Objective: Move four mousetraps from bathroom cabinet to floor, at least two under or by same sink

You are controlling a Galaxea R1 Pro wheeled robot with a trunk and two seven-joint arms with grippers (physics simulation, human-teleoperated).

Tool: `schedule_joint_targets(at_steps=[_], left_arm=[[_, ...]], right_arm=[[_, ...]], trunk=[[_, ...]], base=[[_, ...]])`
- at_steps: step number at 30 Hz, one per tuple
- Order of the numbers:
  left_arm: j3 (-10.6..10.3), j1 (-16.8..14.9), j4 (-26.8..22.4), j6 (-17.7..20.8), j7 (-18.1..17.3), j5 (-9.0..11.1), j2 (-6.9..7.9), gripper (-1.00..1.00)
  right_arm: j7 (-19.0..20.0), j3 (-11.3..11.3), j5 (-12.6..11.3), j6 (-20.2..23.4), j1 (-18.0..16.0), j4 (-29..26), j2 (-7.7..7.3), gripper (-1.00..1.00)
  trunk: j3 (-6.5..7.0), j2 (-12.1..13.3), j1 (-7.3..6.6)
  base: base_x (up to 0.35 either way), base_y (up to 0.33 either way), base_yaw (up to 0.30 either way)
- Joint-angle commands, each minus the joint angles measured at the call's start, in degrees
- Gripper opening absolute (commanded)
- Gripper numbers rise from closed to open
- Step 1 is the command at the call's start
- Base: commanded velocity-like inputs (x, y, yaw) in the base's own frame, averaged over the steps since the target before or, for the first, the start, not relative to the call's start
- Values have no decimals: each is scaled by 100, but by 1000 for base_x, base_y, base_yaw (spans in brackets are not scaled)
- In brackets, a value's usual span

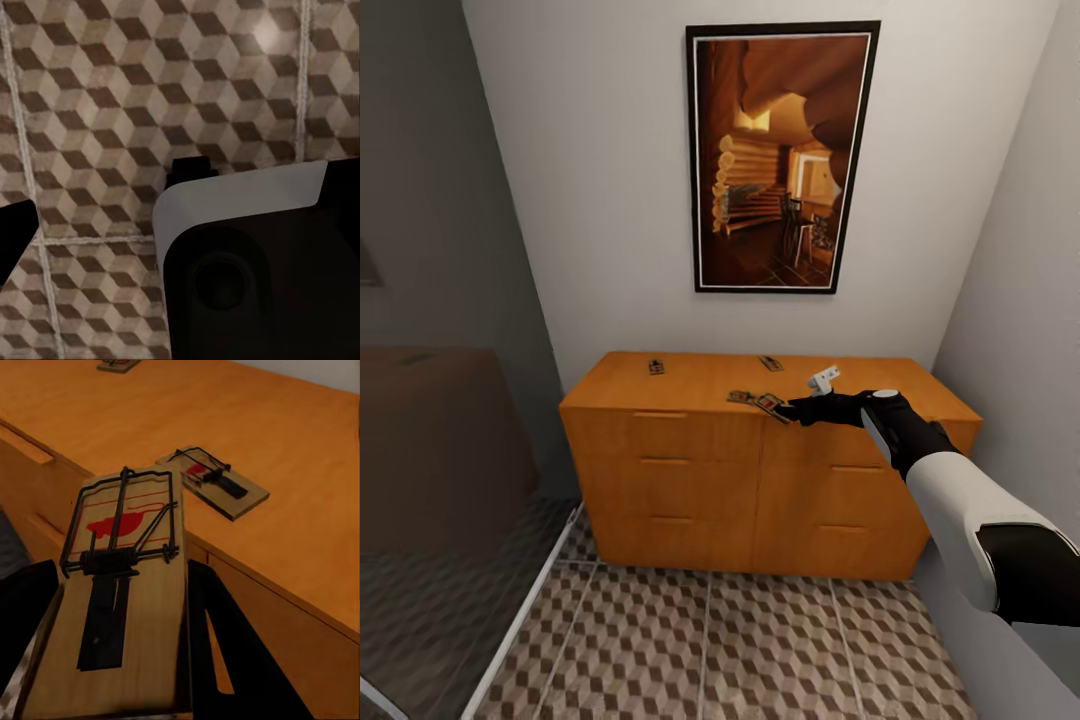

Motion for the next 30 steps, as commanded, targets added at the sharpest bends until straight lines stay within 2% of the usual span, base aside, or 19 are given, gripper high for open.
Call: schedule_joint_targets(at_steps=[1,11,17,25,26,30], left_arm=[[-33,-2,-10,19,-6,3,5,100],[-33,-1,-11,19,-6,3,5,100],[-39,0,-7,19,-6,3,5,100],[-35,0,-8,19,-6,3,5,100],[-34,2,-10,19,-6,3,5,100],[-33,2,-16,19,-6,1,2,100]], right_arm=[[5,12,17,29,-2,-7,-2,-100],[-16,12,8,9,-2,53,-6,-100],[-43,12,13,-108,-1,464,-4,-100],[-334,20,8,-941,-3,1452,17,-100],[-402,20,8,-1251,-2,1889,23,-100],[-452,21,13,-1694,11,2306,21,-100]], trunk=[[-6,-4,-3],[-6,-4,-3],[-6,-4,-3],[-6,-4,-3],[-6,-4,-3],[-6,-4,-3]], base=[[-273,159,0],[-273,159,0],[-268,149,0],[-179,89,0],[-19,10,0],[-10,5,0]])
